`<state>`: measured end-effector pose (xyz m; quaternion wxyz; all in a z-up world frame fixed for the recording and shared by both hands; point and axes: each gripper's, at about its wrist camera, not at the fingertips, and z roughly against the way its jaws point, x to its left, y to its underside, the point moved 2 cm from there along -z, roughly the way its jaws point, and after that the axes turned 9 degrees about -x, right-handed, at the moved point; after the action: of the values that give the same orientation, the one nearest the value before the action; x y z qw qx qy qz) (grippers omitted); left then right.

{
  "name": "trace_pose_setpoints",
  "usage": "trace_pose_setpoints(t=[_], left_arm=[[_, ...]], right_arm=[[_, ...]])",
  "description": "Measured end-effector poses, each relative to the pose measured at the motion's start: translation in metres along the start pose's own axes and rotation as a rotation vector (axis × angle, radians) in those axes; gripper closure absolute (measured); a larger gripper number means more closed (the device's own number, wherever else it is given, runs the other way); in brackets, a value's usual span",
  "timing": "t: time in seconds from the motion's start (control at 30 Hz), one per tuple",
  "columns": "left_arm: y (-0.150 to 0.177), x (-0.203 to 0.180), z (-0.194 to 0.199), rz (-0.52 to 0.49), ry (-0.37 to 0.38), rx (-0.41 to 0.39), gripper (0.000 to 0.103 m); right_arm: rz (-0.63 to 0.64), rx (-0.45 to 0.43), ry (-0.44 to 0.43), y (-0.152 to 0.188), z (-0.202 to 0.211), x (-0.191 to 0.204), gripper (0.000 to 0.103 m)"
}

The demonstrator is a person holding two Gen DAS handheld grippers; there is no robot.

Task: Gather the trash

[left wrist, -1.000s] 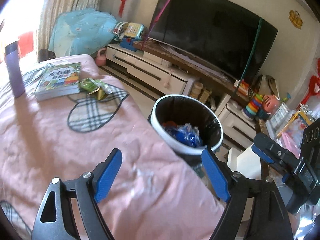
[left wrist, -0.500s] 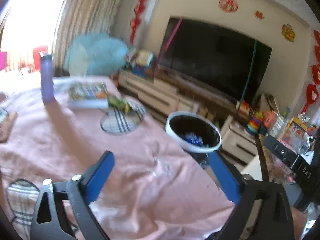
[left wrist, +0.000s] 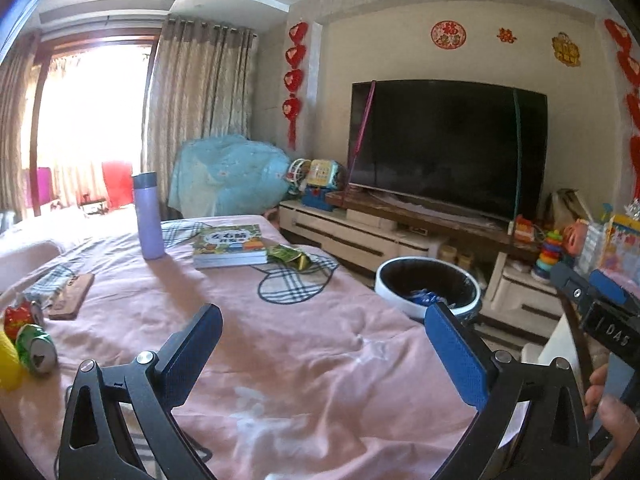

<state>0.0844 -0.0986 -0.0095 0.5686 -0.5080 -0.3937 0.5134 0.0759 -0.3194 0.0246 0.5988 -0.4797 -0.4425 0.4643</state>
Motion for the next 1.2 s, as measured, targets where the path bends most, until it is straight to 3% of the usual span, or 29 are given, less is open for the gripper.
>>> trace_pose_setpoints(t=[1.2], left_arm=[[0.006, 0.009, -0.002, -0.019, -0.070, -0.027, 0.001]], right_arm=[[0.026, 0.034, 0.016, 0.012, 0.004, 0.007, 0.000]])
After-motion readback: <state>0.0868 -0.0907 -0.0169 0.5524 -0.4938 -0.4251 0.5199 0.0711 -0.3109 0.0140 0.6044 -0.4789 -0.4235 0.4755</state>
